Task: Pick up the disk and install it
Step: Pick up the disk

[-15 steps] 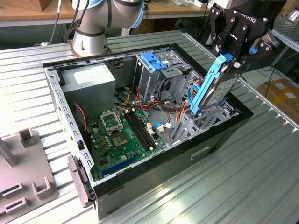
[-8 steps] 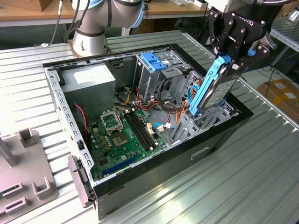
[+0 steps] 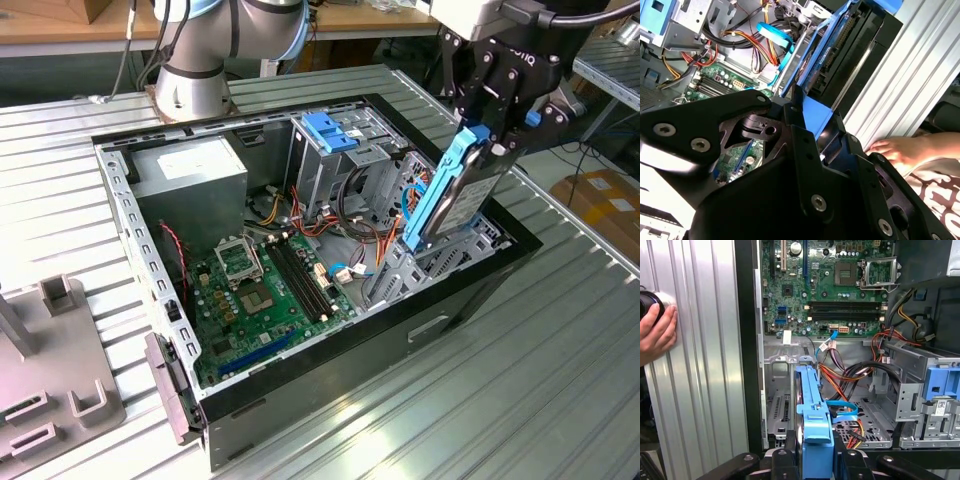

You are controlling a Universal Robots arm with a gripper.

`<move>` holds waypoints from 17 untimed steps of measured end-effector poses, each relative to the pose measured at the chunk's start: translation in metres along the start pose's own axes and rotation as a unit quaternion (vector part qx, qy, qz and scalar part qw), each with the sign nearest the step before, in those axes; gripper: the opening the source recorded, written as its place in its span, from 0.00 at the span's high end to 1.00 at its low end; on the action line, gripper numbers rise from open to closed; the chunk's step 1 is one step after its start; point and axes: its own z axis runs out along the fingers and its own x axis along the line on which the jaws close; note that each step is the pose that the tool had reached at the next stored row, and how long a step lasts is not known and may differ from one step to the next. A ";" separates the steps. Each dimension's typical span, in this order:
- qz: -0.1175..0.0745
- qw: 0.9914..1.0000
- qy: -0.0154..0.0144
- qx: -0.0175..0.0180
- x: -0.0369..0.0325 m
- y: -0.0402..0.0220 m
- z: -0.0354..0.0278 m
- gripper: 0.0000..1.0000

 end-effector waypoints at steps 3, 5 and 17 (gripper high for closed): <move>0.000 1.000 0.000 0.001 0.0000 0.0014 0.0013 0.63; 0.000 1.000 0.000 0.001 0.0001 0.0035 0.0009 0.63; 0.000 1.000 -0.001 0.012 0.0005 0.0129 0.0108 0.63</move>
